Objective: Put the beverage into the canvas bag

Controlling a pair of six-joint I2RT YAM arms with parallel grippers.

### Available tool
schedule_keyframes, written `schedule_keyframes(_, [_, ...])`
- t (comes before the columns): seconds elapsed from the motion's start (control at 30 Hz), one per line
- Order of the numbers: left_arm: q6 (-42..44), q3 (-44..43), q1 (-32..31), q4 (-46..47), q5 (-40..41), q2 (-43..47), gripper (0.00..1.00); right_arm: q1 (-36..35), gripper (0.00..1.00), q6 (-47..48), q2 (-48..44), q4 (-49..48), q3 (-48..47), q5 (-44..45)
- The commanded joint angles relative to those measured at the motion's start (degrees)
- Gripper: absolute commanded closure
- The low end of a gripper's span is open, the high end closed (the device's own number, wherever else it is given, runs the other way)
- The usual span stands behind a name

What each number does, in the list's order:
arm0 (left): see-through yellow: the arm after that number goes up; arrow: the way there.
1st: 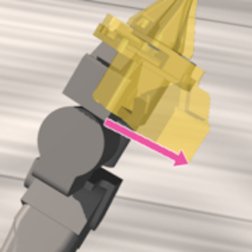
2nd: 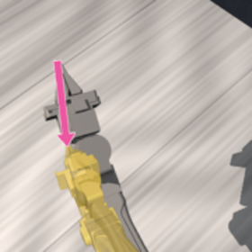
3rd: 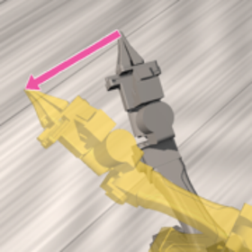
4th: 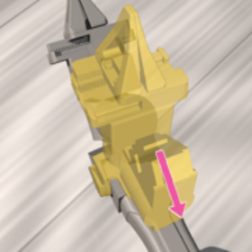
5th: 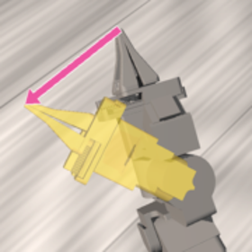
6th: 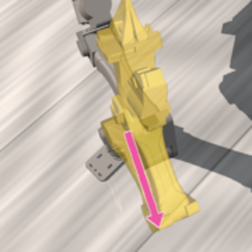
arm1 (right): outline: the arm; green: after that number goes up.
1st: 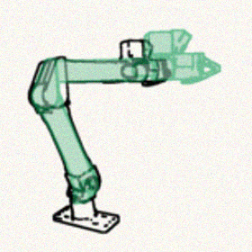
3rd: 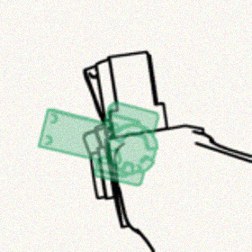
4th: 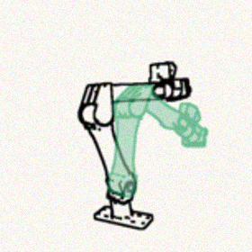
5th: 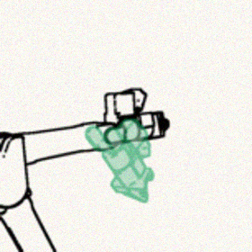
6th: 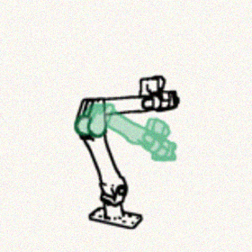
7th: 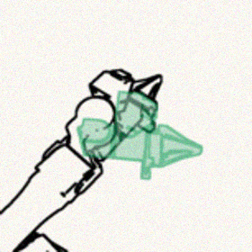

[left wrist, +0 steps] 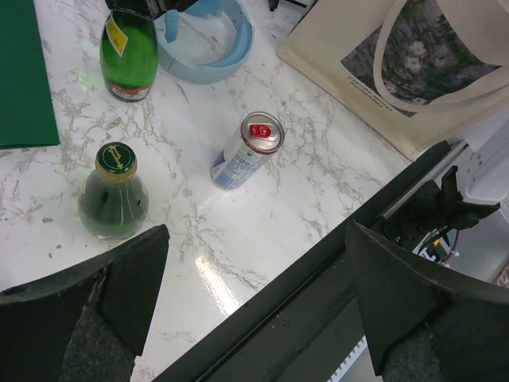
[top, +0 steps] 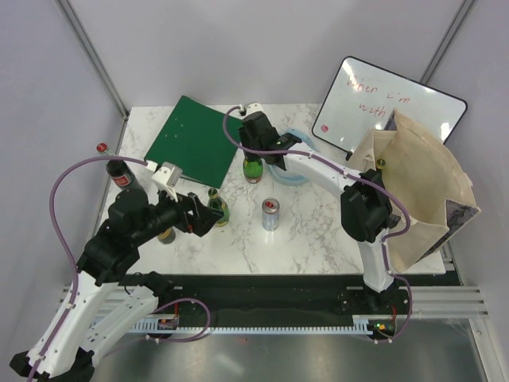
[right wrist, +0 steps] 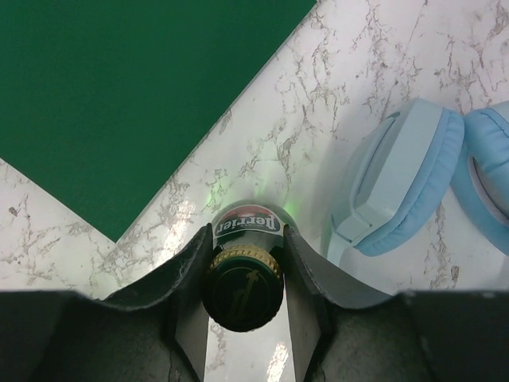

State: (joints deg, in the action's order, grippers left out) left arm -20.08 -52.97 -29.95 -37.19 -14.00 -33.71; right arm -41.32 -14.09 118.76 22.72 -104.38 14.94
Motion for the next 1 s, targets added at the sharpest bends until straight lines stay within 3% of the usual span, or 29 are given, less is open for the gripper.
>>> schedule_keyframes(0.0, [2.2,-0.1,0.2,1.2,0.9,-0.2,0.01,-0.3,1.00,0.2,-2.8,-1.5,1.0,1.3])
schedule_keyframes(0.77, [1.2,0.9,0.2,3.0,-0.4,-0.7,0.01,0.4,1.00,2.1,-17.9,17.3,-14.4,6.7])
schedule_keyframes(0.97, [1.0,0.9,0.2,3.1,-0.9,-0.3,0.01,4.5,1.00,3.6,-23.5,22.9,-16.4,10.0])
